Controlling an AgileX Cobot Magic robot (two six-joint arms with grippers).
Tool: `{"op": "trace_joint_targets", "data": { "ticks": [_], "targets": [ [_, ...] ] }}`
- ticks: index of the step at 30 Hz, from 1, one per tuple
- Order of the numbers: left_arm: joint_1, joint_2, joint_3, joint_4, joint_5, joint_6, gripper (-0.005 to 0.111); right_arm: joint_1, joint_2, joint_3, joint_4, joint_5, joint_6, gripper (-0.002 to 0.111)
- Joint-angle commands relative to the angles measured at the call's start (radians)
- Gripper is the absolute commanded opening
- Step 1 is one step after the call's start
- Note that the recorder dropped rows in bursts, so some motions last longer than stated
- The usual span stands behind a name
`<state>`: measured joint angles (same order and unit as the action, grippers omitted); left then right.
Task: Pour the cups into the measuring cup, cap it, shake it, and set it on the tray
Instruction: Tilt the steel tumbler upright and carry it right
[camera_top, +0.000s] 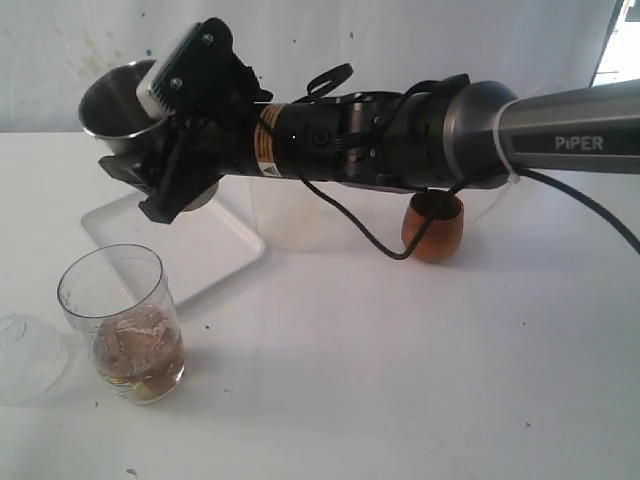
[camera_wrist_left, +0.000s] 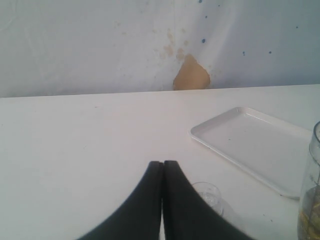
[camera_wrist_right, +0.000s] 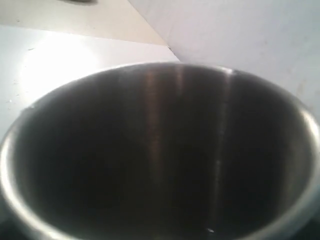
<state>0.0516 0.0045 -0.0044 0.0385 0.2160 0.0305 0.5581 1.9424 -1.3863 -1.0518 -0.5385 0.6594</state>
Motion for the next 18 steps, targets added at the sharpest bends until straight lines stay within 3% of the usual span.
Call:
{"op": "trace_joint_targets", "data": {
  "ticks": [1, 10, 18],
  "targets": [
    [-0.005, -0.005, 0.004, 0.0, -0.012, -0.004, 0.001, -0.001, -0.067, -0.011, 0.023, 0.119, 0.155, 0.0],
    [-0.005, -0.005, 0.004, 0.0, -0.012, -0.004, 0.001, -0.047, -0.202, 0.024, -0.069, 0.198, 0.418, 0.0],
    [-0.005, -0.005, 0.004, 0.0, -0.012, -0.004, 0.001, -0.211, -0.332, 0.179, -0.094, 0.093, 0.513, 0.0]
  ]
}}
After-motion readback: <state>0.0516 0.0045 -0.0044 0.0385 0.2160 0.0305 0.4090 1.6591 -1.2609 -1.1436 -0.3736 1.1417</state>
